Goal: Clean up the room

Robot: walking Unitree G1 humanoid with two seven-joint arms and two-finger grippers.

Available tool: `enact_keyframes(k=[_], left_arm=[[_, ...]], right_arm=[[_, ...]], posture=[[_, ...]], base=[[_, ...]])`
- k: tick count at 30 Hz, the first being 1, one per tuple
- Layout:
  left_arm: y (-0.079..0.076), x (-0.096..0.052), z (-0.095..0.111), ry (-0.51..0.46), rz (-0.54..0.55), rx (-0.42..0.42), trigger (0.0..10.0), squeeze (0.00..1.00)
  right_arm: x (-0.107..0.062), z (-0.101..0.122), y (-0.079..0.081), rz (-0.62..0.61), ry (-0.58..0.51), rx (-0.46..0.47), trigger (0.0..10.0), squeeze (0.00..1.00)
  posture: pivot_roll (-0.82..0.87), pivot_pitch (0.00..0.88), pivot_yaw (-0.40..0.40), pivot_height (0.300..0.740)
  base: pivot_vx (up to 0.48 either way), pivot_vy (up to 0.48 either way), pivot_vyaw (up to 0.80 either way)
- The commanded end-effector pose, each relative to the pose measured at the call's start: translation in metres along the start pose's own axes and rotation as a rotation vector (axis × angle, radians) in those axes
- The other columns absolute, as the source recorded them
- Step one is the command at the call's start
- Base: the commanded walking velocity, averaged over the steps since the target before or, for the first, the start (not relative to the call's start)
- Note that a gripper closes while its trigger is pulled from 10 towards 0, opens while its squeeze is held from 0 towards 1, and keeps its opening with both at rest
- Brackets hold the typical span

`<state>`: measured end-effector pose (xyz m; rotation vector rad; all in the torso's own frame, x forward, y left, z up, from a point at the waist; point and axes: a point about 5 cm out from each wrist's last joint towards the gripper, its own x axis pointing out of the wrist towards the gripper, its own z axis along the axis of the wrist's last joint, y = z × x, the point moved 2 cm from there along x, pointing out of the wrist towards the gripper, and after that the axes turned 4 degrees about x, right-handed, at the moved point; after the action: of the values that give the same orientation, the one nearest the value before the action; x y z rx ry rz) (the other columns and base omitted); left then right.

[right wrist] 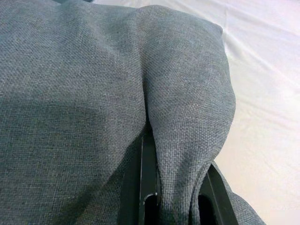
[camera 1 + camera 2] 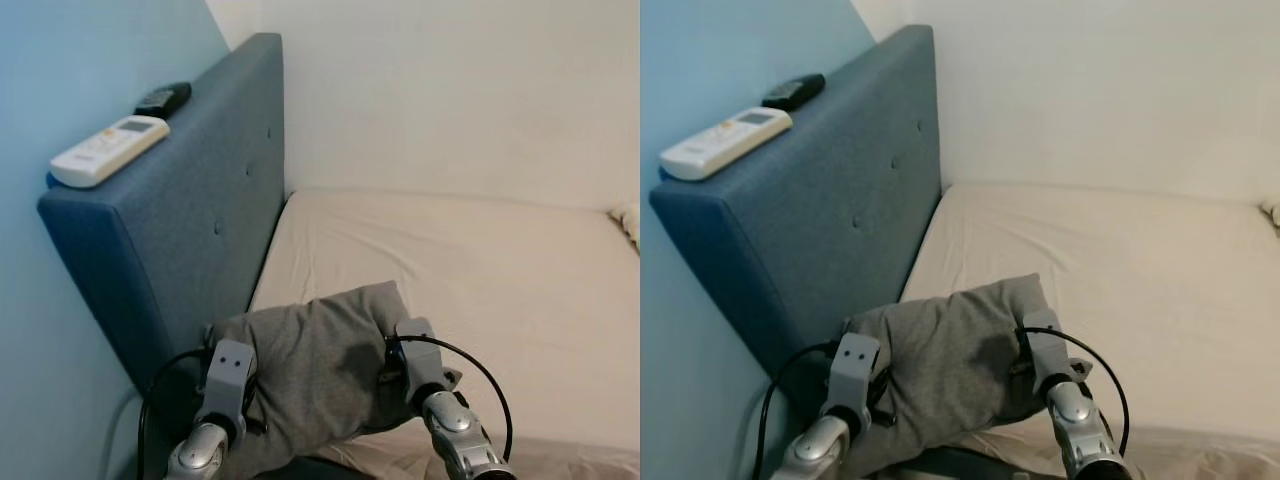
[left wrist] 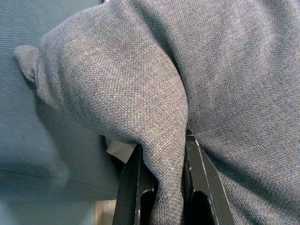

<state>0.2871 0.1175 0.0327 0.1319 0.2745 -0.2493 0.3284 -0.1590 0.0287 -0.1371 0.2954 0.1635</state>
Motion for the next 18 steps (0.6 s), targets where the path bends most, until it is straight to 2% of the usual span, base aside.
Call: enact_keyframes(k=[1, 8, 16, 18], left_arm=[[-0.010, 0.002, 0.013, -0.056, -0.052, 0.026, 10.0, 0.00], [-0.010, 0.005, 0.017, -0.058, -0.060, 0.034, 10.0, 0.00], [-0.003, 0.010, 0.027, -0.063, -0.044, 0.061, 10.0, 0.00], [0.004, 0.012, 0.032, -0.065, -0.017, 0.055, 10.0, 0.00]], right_arm=[[0.001, 0.005, 0.009, 0.040, -0.034, 0.000, 10.0, 0.00], [0.000, 0.005, 0.010, 0.032, -0.037, 0.008, 10.0, 0.00], [0.004, 0.014, 0.009, 0.045, -0.053, -0.007, 10.0, 0.00], [0.008, 0.023, 0.010, 0.057, -0.068, -0.020, 10.0, 0.00]], posture=[[0.00, 0.101, -0.036, 0.640], [0.00, 0.119, -0.024, 0.640], [0.02, 0.174, -0.009, 0.640], [0.03, 0.237, 0.001, 0.640]], base=[[0.000, 0.000, 0.00], [0.000, 0.000, 0.00], [0.000, 0.000, 0.00], [0.000, 0.000, 0.00]])
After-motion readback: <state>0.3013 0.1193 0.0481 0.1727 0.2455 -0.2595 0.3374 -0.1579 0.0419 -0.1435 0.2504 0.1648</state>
